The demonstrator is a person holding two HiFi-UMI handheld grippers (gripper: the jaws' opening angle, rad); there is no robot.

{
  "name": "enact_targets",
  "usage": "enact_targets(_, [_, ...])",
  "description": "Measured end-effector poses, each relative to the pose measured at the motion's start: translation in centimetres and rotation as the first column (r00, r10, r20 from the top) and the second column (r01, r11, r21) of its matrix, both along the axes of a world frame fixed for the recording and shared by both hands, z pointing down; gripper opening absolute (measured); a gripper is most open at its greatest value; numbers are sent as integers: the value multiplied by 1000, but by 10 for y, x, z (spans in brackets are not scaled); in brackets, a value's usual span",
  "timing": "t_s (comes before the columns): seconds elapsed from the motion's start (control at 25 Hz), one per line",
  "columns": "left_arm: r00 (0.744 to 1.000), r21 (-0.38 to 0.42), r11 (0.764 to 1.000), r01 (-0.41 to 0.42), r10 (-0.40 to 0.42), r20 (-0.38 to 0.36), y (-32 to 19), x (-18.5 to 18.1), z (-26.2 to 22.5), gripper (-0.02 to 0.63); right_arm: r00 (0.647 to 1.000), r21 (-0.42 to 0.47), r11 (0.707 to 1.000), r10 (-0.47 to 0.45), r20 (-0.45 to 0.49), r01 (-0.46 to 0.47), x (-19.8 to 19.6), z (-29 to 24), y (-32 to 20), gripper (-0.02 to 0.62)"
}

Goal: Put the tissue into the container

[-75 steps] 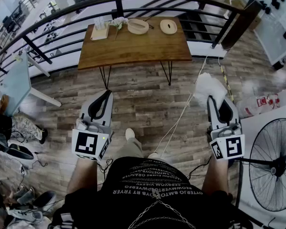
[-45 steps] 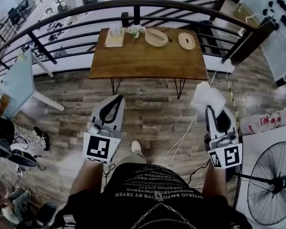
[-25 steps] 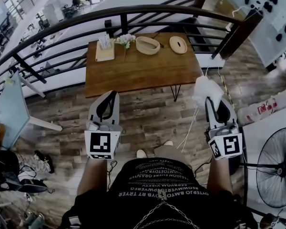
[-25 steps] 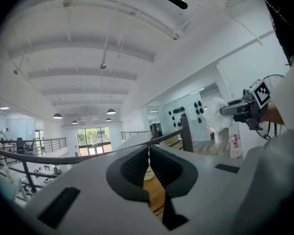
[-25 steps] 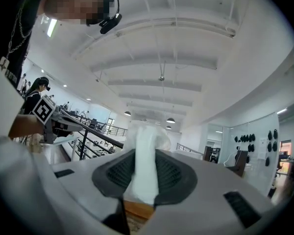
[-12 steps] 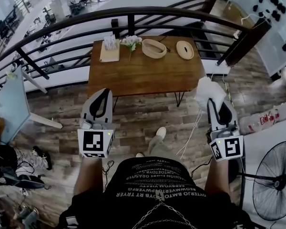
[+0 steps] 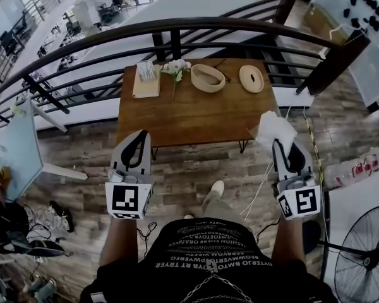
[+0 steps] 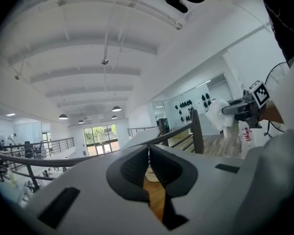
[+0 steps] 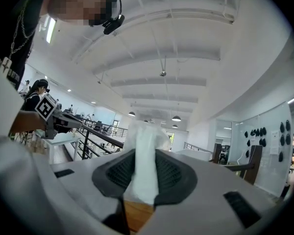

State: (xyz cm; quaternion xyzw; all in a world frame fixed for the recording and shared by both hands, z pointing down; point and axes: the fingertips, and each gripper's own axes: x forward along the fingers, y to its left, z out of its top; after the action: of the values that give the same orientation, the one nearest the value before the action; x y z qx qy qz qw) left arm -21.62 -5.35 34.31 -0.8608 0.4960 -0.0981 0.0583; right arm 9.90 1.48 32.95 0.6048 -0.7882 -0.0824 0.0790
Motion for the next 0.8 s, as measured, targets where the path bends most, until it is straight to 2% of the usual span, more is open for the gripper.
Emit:
enact_targets(0.4, [1000,-50,999,12,-13,-17,-68,49,9,31,999,-28,999,-39,14,39,42,3,-81,114])
enact_targets(0.8, [996,-46,996,82,-84,-42,-125,98,1,31,994,-39,994,-100,33,101,97,8,-157,114])
